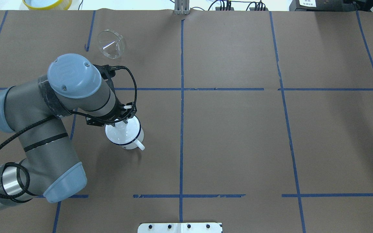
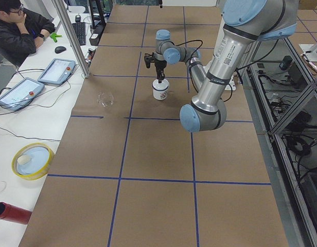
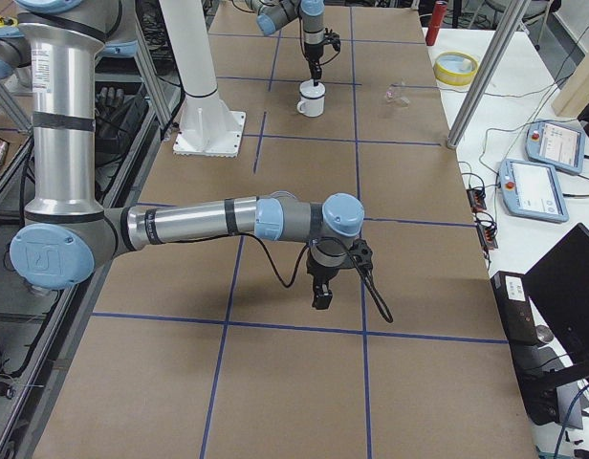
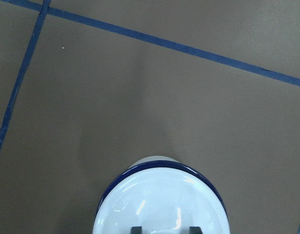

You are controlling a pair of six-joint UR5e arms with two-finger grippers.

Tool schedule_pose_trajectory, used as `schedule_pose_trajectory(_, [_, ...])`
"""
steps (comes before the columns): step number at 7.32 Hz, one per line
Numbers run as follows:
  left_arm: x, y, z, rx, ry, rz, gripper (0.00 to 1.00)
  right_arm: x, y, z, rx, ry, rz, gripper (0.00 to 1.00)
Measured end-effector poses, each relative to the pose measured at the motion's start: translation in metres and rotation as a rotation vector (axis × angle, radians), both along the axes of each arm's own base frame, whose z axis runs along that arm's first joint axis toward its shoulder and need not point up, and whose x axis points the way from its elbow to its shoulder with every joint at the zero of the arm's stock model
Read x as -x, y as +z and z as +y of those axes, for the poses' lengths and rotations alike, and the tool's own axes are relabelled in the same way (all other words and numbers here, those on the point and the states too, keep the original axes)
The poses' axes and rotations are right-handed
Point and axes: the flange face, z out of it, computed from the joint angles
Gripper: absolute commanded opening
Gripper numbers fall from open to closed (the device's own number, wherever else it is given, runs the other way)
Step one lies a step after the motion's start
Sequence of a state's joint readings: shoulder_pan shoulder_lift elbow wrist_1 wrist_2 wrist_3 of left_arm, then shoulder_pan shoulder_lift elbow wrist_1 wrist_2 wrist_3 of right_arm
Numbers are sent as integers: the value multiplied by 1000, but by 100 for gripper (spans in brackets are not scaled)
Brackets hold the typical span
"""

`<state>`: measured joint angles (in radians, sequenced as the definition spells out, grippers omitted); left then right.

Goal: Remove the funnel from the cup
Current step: 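Lower the white lid onto the mug opening with the left gripper, then open the left gripper and pull it away from the lid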

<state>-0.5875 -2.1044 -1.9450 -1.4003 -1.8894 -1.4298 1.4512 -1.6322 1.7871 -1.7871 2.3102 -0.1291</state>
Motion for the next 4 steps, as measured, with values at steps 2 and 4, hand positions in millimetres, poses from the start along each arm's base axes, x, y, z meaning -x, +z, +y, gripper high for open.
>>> schedule_pose_trajectory(2, [1, 1, 0, 0, 0, -1, 97, 0, 0, 0, -1, -1, 0, 100])
schedule_pose_trajectory(4, [10, -3, 0, -28, 10, 7, 100, 0, 0, 0, -1, -1, 0, 100])
